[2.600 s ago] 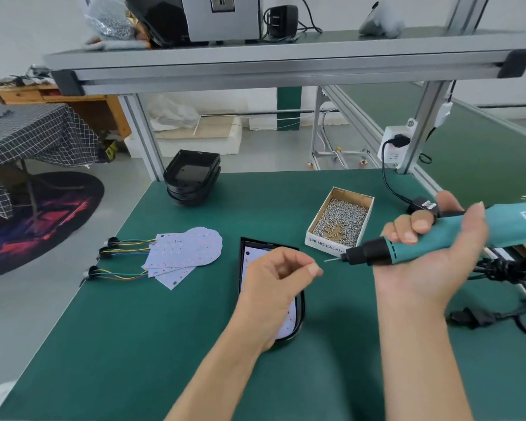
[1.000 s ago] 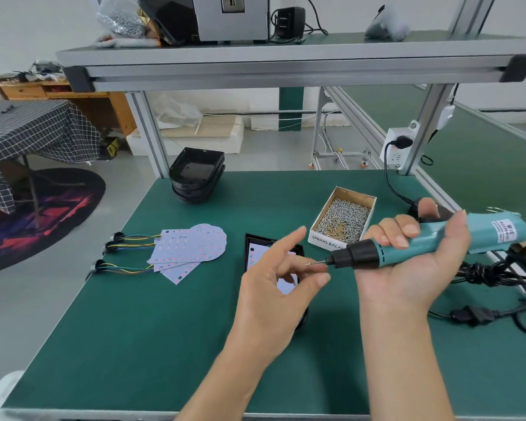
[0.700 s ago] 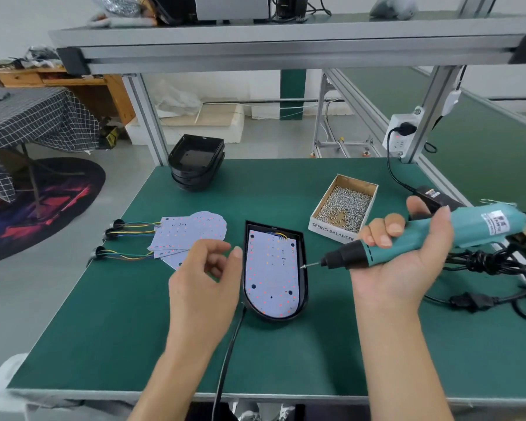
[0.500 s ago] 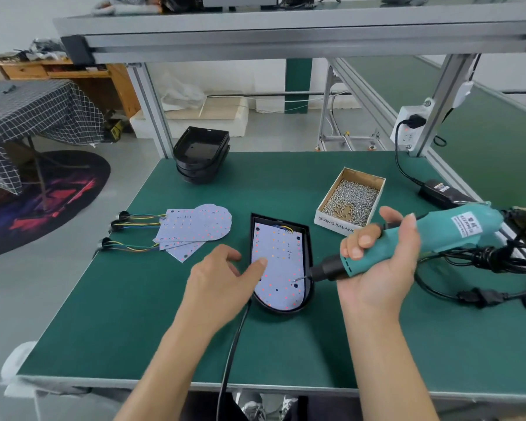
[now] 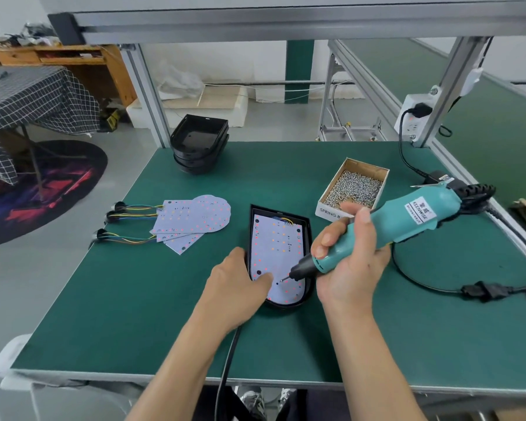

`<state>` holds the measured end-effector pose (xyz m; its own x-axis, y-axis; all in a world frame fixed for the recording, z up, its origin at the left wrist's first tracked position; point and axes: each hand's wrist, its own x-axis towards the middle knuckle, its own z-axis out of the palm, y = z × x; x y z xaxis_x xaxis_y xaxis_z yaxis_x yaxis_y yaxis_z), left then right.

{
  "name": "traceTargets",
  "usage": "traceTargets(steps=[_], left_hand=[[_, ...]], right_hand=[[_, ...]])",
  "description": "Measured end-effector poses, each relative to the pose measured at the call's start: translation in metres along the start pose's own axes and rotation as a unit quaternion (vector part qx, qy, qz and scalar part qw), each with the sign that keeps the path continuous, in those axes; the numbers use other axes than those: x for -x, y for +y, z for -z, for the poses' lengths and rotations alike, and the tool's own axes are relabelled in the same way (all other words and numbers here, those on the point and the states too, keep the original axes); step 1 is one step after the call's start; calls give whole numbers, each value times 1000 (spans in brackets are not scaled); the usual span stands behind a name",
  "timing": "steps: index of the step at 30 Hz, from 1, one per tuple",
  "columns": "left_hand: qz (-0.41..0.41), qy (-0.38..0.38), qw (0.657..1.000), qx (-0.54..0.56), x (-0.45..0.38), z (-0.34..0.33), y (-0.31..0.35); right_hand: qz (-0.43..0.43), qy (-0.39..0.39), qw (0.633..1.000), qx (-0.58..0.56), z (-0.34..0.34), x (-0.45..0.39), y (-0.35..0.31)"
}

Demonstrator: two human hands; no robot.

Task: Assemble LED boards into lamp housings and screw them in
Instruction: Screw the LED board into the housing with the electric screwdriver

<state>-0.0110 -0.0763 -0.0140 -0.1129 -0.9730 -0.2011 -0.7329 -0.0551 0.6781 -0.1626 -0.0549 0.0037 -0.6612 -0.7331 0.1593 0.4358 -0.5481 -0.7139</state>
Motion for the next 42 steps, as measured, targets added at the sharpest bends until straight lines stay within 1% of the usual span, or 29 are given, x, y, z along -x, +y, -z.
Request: traceTargets(steps=[13,27,42], left_hand=[[-7,13,999,39,1,-4,-2],[-25,41,998,47,5,-9,1],[-22,45,997,59,4,-11,0]], right_hand=[[5,0,1000,27,1,2,6],[18,-3,998,58,-3,4,3],[9,-2,998,67,-1,4,7]])
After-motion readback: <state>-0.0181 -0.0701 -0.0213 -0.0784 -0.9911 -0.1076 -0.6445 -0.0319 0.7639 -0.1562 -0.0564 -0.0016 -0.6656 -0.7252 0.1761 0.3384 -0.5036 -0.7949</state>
